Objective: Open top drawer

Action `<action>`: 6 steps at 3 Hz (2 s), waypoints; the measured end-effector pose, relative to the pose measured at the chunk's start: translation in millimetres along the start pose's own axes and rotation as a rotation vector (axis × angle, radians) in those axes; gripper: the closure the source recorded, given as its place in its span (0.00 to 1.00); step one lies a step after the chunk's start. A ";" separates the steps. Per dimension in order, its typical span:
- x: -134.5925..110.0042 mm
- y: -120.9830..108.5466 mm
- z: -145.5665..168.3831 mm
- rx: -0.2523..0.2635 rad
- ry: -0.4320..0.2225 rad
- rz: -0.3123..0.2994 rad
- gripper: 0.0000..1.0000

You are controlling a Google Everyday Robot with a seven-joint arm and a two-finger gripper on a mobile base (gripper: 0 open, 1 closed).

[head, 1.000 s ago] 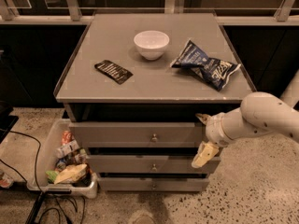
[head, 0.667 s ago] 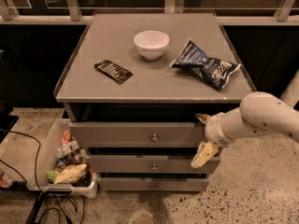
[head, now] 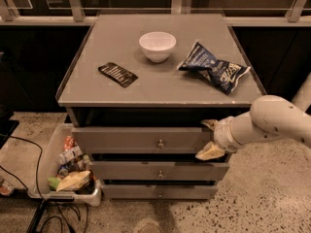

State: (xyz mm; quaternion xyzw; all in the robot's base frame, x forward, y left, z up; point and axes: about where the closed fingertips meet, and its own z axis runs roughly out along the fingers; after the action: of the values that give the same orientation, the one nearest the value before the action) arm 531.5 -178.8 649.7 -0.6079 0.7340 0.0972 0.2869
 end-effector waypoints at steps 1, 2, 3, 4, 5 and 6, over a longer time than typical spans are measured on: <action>4.2 11.5 -5.4 -0.001 -0.010 0.004 0.65; 0.6 10.1 -10.7 0.000 -0.010 0.004 0.89; -0.8 9.4 -12.9 0.000 -0.010 0.004 1.00; -7.8 12.6 -19.9 0.011 -0.024 -0.007 1.00; -7.8 12.6 -19.9 0.011 -0.024 -0.007 0.81; -7.8 12.6 -19.8 0.010 -0.024 -0.007 0.57</action>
Offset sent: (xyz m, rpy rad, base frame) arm -0.2721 -0.0883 -0.0049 0.1539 0.0247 -0.0361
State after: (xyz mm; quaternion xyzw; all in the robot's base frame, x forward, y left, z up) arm 514.2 -179.0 667.6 -0.6079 0.7287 0.0996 0.2993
